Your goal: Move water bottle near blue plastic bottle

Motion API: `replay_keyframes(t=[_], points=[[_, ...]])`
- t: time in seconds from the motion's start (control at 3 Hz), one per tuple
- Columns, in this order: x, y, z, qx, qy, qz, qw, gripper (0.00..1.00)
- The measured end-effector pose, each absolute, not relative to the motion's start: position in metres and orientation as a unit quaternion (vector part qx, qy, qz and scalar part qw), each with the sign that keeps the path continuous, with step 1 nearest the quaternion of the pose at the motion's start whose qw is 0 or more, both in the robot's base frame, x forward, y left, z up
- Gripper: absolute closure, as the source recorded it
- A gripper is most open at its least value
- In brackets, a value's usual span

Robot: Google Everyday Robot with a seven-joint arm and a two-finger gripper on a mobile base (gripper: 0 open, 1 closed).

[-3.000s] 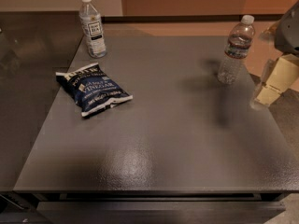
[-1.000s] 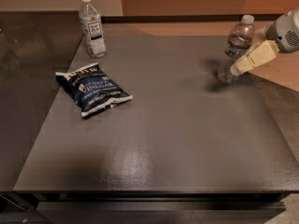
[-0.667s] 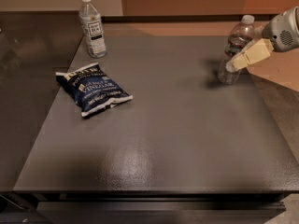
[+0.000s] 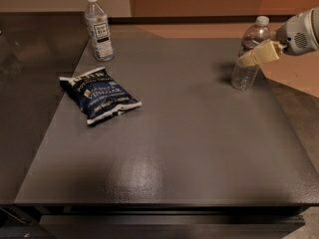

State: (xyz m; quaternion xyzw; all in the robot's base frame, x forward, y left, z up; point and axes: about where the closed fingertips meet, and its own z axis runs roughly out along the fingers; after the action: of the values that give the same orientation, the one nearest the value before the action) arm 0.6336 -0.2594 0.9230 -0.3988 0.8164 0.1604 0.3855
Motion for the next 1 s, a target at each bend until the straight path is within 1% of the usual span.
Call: replay_keyframes(t=[0.67, 1.0], points=[[0.633, -0.245, 0.937, -0.409, 0.804, 0.178, 0.395, 0.87], [0.638, -0.22, 0.953, -0.429, 0.783, 0.195, 0.406, 1.0]])
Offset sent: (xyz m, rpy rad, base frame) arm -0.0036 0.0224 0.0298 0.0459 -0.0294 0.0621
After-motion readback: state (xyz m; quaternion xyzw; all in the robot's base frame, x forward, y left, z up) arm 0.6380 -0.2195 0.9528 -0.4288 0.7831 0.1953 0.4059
